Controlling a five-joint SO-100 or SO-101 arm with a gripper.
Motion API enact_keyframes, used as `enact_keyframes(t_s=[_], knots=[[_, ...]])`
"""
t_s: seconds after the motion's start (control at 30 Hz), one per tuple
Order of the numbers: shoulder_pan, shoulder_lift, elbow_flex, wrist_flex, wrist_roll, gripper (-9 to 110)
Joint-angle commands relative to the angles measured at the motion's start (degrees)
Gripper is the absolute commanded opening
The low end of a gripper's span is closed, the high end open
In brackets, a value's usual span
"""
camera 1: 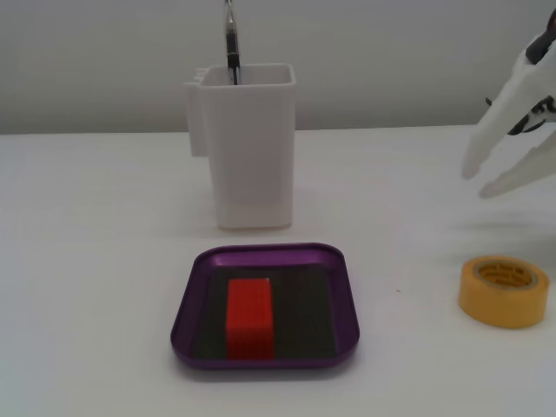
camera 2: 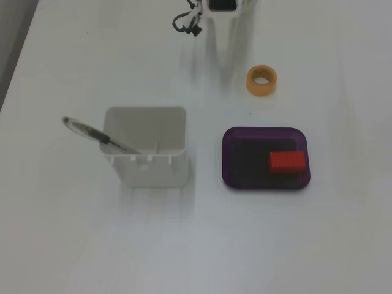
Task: Grab up the yellow tape and put it in the box.
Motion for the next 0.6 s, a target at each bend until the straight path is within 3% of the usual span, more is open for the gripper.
enact_keyframes(t_s=[0.0, 0.13, 0.33, 0.57], knots=[[0.00, -13.18, -10.63, 0.00, -0.26, 4], [-1.14, -31.20, -23.91, 3.60, -0.26, 10], [-11.43, -53.44, -41.92, 13.01, 0.18, 19], [-16.26, -63.54, -44.56, 14.77, 0.18, 19]])
